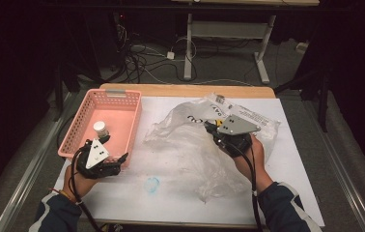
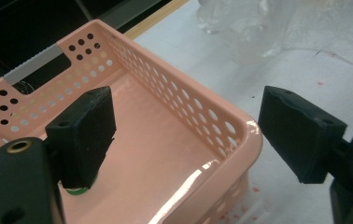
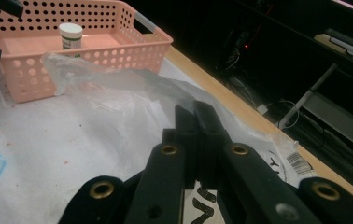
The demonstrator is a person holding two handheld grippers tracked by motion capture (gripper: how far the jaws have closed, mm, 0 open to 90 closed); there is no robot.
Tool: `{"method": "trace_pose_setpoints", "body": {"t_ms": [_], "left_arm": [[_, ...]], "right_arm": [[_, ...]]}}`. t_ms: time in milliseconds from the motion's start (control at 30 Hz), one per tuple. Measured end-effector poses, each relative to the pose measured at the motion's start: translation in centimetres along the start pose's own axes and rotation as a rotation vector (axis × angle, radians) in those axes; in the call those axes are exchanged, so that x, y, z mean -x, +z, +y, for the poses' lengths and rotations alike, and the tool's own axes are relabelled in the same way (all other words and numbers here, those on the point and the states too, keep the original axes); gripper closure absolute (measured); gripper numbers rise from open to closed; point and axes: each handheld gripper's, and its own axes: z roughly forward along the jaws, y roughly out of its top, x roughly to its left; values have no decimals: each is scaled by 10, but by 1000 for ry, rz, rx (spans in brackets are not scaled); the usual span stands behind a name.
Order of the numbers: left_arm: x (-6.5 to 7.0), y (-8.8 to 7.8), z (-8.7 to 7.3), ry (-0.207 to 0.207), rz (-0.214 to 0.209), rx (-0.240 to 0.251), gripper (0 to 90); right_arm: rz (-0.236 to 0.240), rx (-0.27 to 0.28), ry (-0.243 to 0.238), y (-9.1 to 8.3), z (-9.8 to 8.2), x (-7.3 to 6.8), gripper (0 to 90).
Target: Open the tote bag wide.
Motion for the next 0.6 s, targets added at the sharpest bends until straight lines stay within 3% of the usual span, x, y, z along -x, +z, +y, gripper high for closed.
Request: {"method": "trace_pose_setpoints", "body": {"t_ms": [367, 600], "left_arm": [[-4, -10, 6, -14, 17, 40, 190], [-20, -20, 13, -52, 46, 38, 190]], "right_arm": [[4, 2, 8, -3, -1, 0, 900], [-15, 28, 8, -8, 6, 5, 900]]}}
